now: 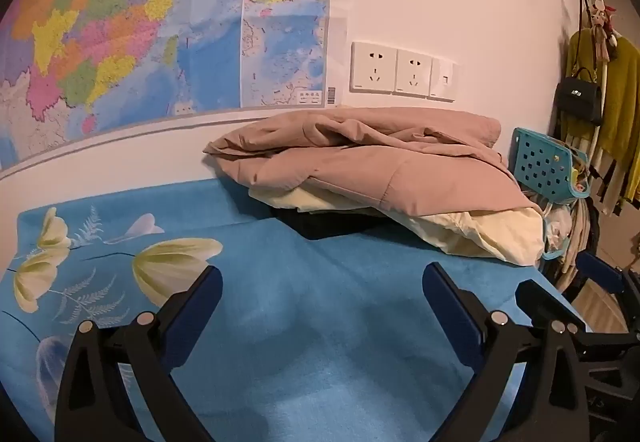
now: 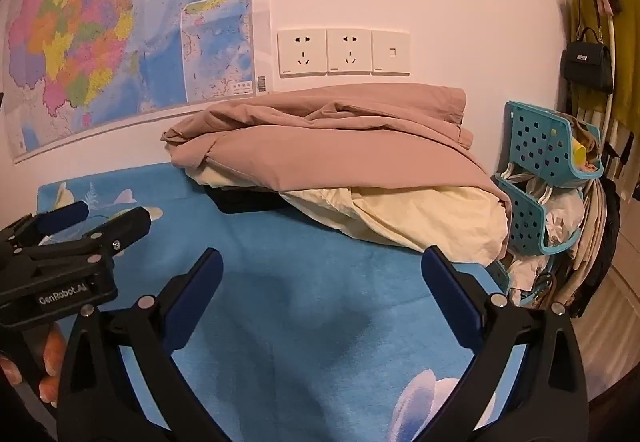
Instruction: Fold large clothes
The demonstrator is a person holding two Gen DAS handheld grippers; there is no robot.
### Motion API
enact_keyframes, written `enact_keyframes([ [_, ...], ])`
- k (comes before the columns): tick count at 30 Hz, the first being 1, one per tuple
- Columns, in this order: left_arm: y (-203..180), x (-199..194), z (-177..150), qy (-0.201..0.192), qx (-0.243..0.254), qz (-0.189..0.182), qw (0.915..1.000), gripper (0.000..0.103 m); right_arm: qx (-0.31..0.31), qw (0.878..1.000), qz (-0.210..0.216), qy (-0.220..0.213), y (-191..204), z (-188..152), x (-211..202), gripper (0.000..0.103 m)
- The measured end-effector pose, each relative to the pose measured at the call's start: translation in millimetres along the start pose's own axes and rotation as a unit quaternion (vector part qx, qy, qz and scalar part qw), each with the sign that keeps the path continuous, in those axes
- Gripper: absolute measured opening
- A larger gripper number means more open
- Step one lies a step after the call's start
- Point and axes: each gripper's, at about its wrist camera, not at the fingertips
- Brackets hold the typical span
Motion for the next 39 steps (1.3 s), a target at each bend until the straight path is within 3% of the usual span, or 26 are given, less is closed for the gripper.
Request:
enact_keyframes([
  [8, 3.3, 0.6, 3.4, 0.004, -0.007, 0.017, 0.9998, 0.097, -0.014, 1.000, -0.007, 0.006, 6.0, 0.5, -3.1, 0.098],
  [9, -2.3, -5.3, 3.5, 0.003, -0.001, -0.010, 0.9999, 0.097, -0.013, 1.000, -0.006, 0.007, 6.4, 1.9, -2.0, 0.098],
  [10, 0.0, -6.6, 1.9, 0.000, -0.001, -0.012, 0.9999, 0.097, -0.011, 1.000, -0.004, 0.007, 6.5, 1.9, -2.3, 0.098],
  [39, 1.0, -13.4, 2.3, -0.009, 0.000, -0.013, 0.9999, 0.097, -0.007, 1.000, -0.001, 0.000, 3.1, 8.4, -8.3, 0.098],
])
Point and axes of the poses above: each gripper's, at about its wrist camera, not at the fingertips, and x roughly the way its jaws point, y to its left, z to its top
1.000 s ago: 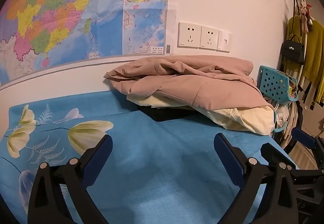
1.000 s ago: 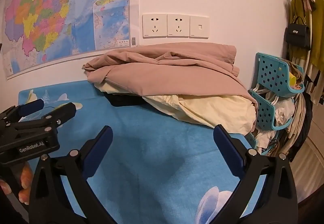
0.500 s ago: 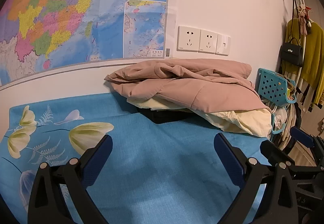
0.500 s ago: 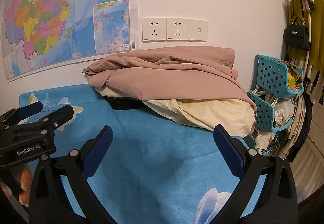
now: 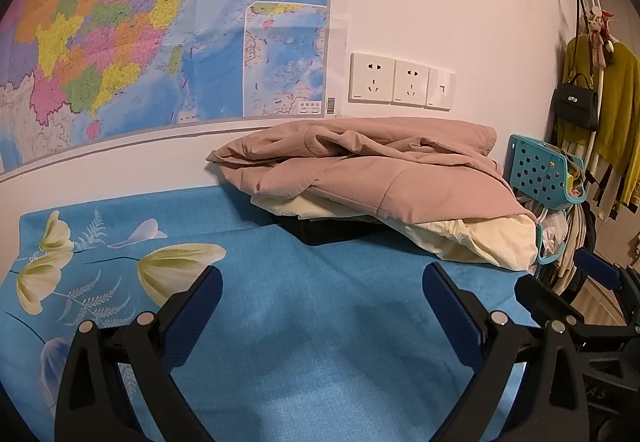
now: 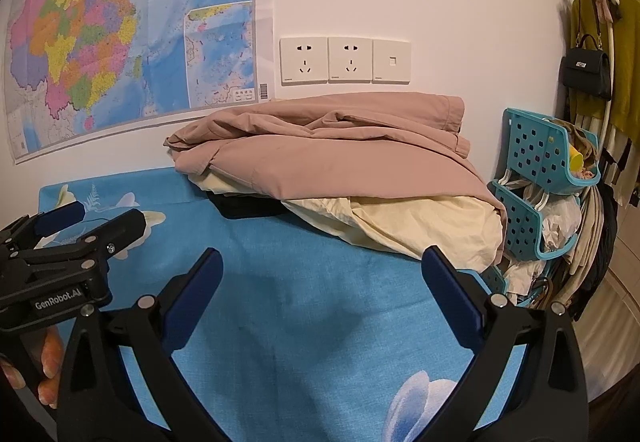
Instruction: Fold large clothes
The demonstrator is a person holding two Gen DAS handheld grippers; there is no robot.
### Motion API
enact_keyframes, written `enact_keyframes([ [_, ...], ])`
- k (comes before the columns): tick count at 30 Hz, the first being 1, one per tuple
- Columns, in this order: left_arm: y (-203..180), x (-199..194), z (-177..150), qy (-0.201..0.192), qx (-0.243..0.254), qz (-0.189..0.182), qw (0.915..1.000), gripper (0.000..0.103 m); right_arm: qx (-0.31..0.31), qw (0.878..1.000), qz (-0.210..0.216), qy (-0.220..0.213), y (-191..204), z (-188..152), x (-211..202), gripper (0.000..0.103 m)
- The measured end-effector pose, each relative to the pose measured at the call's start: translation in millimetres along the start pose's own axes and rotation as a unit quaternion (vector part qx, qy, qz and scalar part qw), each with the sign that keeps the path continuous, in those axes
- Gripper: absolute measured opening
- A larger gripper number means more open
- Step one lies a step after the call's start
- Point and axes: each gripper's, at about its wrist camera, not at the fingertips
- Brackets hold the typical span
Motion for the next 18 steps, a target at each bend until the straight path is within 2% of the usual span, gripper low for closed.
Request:
enact_keyframes([
  [18, 0.2, 0.2, 1.7, -0.001, -0.001, 0.005, 1.0000, 0.097, 0.001, 1.000, 0.000, 0.002, -1.5, 1.3, 4.1, 0.098],
])
Point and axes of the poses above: each gripper's, at about its wrist camera, not at the fingertips, and x roughly the way its jaws point, y to its left, z to its top
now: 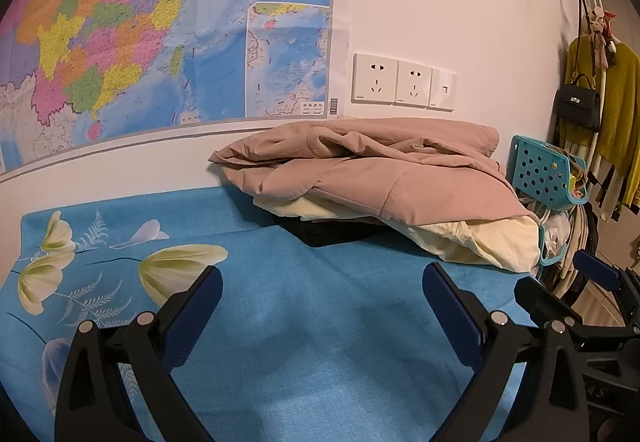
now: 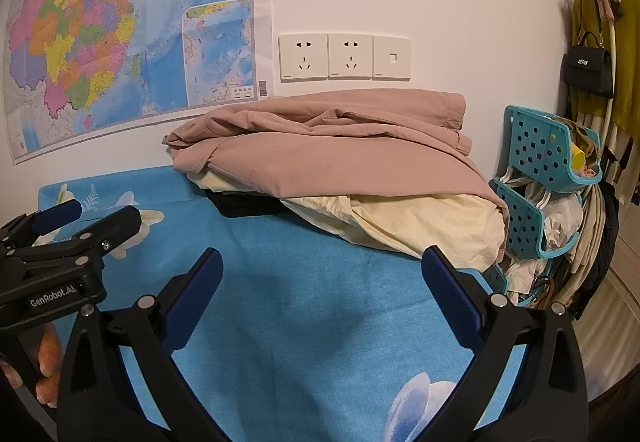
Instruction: Fold large clothes
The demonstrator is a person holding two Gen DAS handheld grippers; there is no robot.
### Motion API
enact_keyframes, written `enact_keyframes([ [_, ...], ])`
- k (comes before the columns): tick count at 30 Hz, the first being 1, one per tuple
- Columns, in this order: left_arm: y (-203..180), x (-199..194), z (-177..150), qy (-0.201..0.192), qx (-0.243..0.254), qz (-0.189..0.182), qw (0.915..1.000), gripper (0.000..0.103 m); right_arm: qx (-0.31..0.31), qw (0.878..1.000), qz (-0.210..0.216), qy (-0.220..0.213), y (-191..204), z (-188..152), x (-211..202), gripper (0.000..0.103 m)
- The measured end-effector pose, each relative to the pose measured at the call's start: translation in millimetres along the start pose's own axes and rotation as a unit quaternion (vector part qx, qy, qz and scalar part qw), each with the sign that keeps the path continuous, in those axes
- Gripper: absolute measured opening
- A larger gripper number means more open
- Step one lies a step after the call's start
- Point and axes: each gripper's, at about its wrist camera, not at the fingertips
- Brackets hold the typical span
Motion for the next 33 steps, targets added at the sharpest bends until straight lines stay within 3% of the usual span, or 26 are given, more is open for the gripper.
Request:
enact_keyframes([
  [33, -1.6, 23.2, 9.5, 0.018, -0.008, -0.007, 0.9998, 0.097, -0.022, 1.000, 0.005, -0.003, -6.4, 12.2, 22.7, 0.098],
])
Point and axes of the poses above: each gripper's, at about its wrist camera, not at the fingertips, and x roughly the way its jaws point, y to its left, z to its top
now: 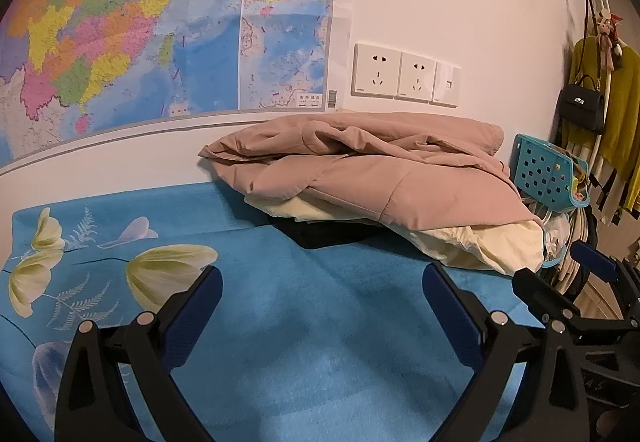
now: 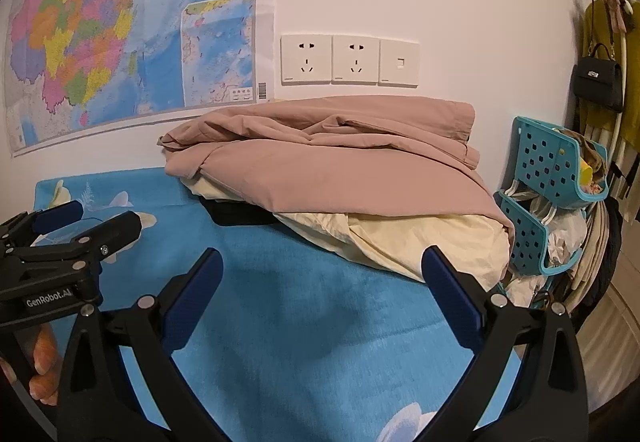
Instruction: Fold large clothes
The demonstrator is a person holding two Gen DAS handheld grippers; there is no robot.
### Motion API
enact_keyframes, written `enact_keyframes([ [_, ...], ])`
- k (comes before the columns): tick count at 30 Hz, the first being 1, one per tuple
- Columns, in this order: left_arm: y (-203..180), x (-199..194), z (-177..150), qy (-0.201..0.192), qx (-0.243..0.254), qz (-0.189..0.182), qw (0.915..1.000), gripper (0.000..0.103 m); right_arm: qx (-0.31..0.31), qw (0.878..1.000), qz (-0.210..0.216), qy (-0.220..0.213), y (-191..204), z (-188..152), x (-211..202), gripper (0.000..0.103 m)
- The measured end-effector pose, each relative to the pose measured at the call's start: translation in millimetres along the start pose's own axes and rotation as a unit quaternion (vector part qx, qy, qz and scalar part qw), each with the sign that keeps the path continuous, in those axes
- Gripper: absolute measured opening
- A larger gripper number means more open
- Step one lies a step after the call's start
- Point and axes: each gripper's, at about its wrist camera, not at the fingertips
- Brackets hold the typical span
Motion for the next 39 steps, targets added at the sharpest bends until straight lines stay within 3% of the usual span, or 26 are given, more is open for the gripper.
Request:
enact_keyframes([
  [10, 3.7, 23.0, 5.9, 0.020, -0.014, -0.008, 0.9997, 0.097, -0.019, 1.000, 0.001, 0.001, -5.1, 10.5, 19.8, 0.098],
  [16, 8.6, 42.4, 12.2, 0.037, -0.034, -0.032, 0.9982, 0.097, -0.028, 1.000, 0.001, -0.003, -8.2, 18.4, 30.9, 0.098],
  [22, 13.2, 70.5, 16.5, 0.061, -0.047, -0.050, 0.9958, 0.097, -0.074, 0.997, 0.018, -0.003, -1.8, 45.0, 60.5, 0.098],
  [25, 24.1, 88.4, 19.1, 0.077, -0.072, -0.054, 0.9929, 0.092, -0.117, 0.993, 0.023, 0.002, 11.4, 64.4, 86.3, 0.097],
  [29, 39.7, 107.7, 24.8, 0.084, -0.105, -0.062, 0.9890, 0.089, -0.151, 0.987, 0.049, 0.019, 31.0, 91.5, 126.3, 0.088],
  [35, 45.7, 129.5, 30.9, 0.088, -0.109, -0.056, 0.9886, 0.088, -0.222, 0.973, 0.055, 0.037, 70.4, 108.5, 178.2, 0.083],
  [37, 46.6, 135.0, 30.9, 0.089, -0.108, -0.053, 0.9887, 0.088, -0.236, 0.969, 0.060, 0.050, 78.8, 109.3, 193.4, 0.074],
  [39, 48.6, 140.0, 31.1, 0.091, -0.111, -0.053, 0.9882, 0.086, -0.238, 0.966, 0.075, 0.066, 81.5, 113.6, 206.4, 0.047],
])
Point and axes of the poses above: each gripper's, at about its wrist camera, not at the fingertips, and x roughly the way its jaws point, y to its left, z to its top
